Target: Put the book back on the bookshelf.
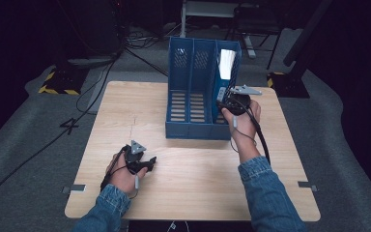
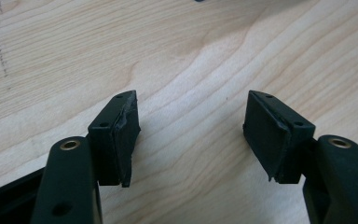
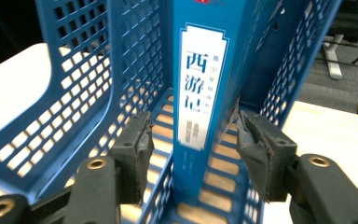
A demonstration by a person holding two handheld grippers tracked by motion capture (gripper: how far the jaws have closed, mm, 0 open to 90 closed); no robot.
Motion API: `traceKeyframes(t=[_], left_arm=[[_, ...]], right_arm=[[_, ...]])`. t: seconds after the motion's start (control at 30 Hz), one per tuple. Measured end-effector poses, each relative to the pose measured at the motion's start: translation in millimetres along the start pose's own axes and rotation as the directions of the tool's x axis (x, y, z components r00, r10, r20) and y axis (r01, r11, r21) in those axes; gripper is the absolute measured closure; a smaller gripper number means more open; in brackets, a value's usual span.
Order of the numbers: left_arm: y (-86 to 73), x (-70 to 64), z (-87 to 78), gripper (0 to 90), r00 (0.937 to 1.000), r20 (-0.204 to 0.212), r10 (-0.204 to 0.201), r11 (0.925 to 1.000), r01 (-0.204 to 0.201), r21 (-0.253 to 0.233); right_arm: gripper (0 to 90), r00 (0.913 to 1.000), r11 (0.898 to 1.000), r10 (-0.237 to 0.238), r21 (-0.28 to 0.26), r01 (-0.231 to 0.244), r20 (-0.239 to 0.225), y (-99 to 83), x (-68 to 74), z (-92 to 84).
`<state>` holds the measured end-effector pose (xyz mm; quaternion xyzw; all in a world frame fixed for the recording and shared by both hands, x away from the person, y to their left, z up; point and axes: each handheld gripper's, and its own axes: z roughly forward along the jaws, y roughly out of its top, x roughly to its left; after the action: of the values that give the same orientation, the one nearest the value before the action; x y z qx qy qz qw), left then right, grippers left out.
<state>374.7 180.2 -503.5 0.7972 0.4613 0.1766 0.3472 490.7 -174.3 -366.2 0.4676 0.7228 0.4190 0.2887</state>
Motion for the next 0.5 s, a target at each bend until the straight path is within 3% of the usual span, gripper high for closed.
traceKeyframes(t=[0.13,0.23,0.27,0.4,0.5], left_arm=[[-7.8,9.0,-8.0,34.3,0.9999,-0.008,0.008,1.0000,-0.008,0.000],[-12.7,13.5,-12.8,32.2,0.9999,-0.005,0.011,0.9999,-0.011,0.002],[-12.7,13.5,-12.8,31.8,0.9999,-0.005,0.011,0.9999,-0.011,0.002],[-16.1,16.1,-16.6,31.0,0.9999,-0.009,0.013,0.9999,-0.013,0.005],[-17.4,16.2,-17.8,30.8,0.9999,-0.006,0.012,0.9999,-0.012,0.006]], right_arm=[[40.8,0.9980,1.000,-0.023,0.009,0.023,-0.059,-7.4,-6.2,-24.7],[40.1,0.9939,0.997,-0.073,0.025,0.075,-0.083,-13.6,-12.0,-42.6],[40.1,0.9939,0.997,-0.073,0.025,0.075,-0.083,-13.6,-12.0,-42.6],[40.1,0.9825,0.994,-0.085,0.049,0.094,-0.166,-29.2,-28.4,-71.1],[39.7,0.9795,0.993,-0.091,0.063,0.104,-0.180,-37.4,-36.0,-82.2]])
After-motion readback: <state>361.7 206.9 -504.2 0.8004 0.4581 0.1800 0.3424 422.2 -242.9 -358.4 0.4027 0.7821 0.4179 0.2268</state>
